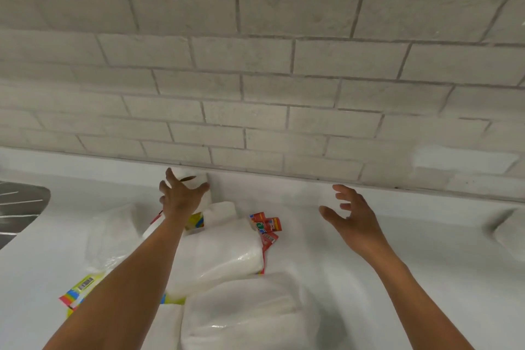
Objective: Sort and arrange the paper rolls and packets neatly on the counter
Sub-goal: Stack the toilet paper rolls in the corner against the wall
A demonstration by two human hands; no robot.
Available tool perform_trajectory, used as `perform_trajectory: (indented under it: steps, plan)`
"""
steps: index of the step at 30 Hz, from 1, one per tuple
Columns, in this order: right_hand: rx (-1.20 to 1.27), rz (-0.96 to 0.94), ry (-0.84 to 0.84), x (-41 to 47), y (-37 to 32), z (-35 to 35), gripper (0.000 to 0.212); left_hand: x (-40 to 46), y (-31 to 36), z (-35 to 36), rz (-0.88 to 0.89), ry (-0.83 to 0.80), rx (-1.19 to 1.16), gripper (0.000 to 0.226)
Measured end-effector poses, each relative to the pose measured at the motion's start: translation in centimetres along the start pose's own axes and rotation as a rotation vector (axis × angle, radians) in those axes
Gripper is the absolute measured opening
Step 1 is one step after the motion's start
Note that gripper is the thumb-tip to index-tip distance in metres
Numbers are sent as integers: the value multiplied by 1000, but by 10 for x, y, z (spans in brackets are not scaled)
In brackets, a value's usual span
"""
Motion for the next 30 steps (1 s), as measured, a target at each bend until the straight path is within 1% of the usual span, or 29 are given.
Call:
perform_trajectory:
  steps: [4,6,9,16,20,23,27,30]
  plan:
    - [11,19,5,5,-1,6,57,14,-8,15,-73,-5,-58,124]
    - [19,33,12,8,1,7,56,17,-10,23,-89,0,-63,121]
    - [23,49,13,9,5,7,57,18,-11,25,-81,62,-75,113]
    - [38,51,4,10,8,9,57,10,-3,12,49,158,-86,111]
    - [58,38,-8,9,4,14,59,-10,16,7,166,188,-172,104]
    - [79,29,-28,4,-1,13,62,-38,41,10,259,123,-243,99]
    - [92,5,-88,-5,-5,4,68,-87,81,24,327,-68,-362,89]
    - [105,-1,-149,-10,-4,-11,77,-130,111,39,386,-221,-435,87]
Point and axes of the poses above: each hand's wrist, its own x-axis towards the middle knuckle, its own z-axis out of the palm, y = z × x, the point moved 6 cm from there along x, towards the middle knuckle, and after that the axes turned 5 degrees about z, right-handed, at the moved point
